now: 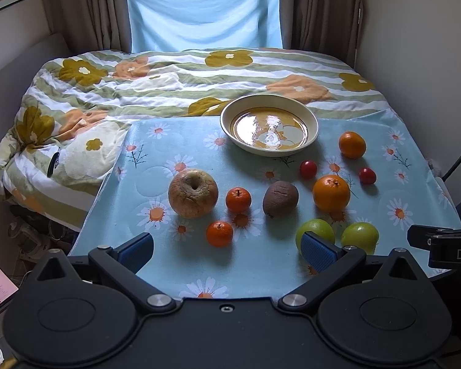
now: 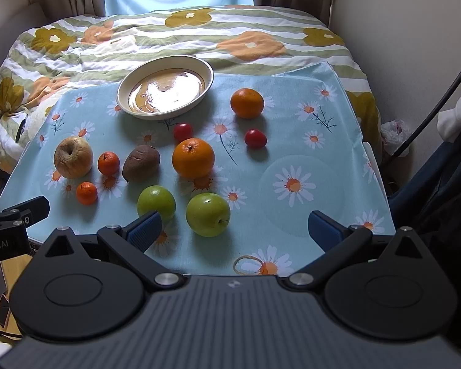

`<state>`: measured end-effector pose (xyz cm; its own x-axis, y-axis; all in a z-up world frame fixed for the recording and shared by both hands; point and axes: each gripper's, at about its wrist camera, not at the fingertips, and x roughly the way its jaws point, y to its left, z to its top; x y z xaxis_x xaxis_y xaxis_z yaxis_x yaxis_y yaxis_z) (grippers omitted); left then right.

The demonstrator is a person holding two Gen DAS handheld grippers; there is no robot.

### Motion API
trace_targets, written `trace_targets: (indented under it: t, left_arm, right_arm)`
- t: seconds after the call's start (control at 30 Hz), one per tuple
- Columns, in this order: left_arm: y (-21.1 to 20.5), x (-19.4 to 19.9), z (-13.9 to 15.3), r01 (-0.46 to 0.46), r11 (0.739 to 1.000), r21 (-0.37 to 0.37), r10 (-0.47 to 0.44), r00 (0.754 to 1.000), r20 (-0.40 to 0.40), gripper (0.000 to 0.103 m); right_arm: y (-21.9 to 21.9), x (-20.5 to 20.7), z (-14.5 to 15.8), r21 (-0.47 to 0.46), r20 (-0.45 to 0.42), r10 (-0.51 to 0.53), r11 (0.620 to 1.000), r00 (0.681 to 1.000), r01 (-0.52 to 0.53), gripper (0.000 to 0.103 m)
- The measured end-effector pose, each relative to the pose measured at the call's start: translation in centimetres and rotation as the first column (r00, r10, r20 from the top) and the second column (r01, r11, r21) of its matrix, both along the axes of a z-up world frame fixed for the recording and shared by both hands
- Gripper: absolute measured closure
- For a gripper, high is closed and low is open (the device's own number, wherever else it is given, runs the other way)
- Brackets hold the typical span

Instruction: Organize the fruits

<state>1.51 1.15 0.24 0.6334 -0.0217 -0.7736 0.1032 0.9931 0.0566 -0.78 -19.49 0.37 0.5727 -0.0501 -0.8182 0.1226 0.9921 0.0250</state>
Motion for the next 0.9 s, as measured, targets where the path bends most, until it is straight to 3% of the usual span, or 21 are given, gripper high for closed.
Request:
trace_targets:
  t: [0.9]
  left_arm:
    - [0.28,-0.20,0.34,-0.002,1.000,0.004,0.002,1.000,0.021,0.000]
  right_arm:
    - [0.41,0.65,0.41,-0.005,0.006,0.000,1.000,1.000,0.000,0.000]
